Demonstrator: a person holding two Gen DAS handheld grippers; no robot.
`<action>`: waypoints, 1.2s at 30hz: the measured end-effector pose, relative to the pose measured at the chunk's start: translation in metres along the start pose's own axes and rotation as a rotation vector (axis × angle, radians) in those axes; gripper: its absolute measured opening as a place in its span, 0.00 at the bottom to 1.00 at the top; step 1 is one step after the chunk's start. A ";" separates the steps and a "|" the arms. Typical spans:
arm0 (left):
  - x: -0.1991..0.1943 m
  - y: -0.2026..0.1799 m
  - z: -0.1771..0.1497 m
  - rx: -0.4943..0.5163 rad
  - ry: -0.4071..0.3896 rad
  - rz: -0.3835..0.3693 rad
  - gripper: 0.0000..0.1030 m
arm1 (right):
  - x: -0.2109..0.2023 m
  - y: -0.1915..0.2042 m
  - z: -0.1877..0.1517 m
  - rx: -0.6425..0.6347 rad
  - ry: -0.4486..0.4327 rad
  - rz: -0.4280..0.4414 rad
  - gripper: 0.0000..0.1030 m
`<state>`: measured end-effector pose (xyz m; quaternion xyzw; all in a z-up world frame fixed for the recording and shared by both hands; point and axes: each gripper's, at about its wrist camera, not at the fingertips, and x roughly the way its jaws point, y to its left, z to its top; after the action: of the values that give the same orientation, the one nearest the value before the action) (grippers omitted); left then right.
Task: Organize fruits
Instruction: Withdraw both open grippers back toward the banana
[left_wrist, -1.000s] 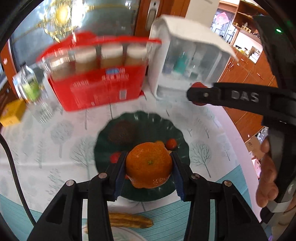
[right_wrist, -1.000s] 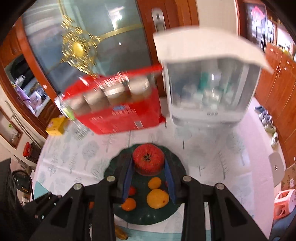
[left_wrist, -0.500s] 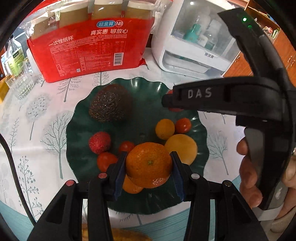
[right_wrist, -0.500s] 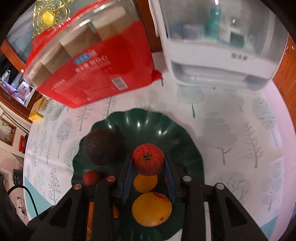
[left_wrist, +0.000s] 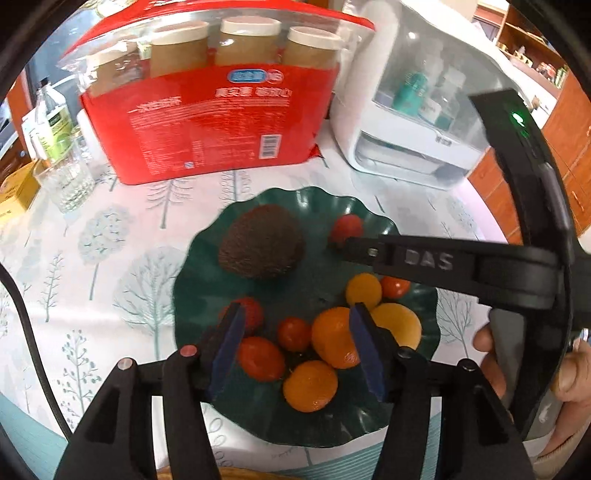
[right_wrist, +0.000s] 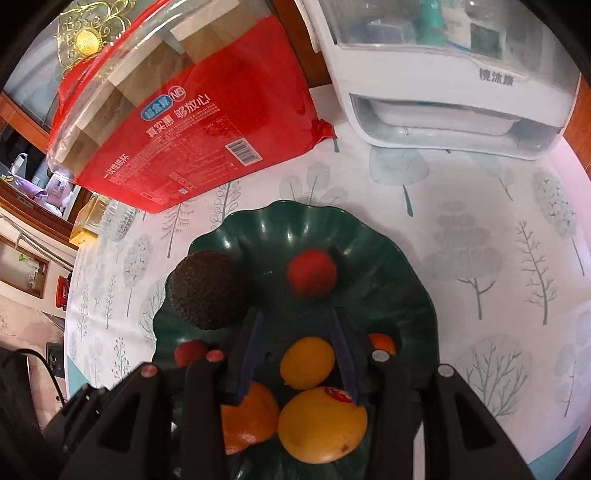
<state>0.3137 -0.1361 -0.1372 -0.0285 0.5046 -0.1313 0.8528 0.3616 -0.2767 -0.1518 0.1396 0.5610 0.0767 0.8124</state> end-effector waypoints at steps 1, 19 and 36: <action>-0.002 0.003 0.000 -0.009 -0.002 0.003 0.56 | -0.002 0.000 -0.001 -0.002 -0.005 0.001 0.38; -0.080 0.030 -0.009 -0.066 -0.080 0.052 0.71 | -0.068 0.023 -0.046 -0.060 -0.101 -0.021 0.38; -0.198 0.059 -0.044 -0.106 -0.189 0.119 0.83 | -0.177 0.082 -0.120 -0.174 -0.235 0.059 0.38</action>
<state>0.1967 -0.0256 -0.0006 -0.0557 0.4290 -0.0504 0.9002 0.1890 -0.2319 -0.0082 0.0930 0.4488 0.1320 0.8789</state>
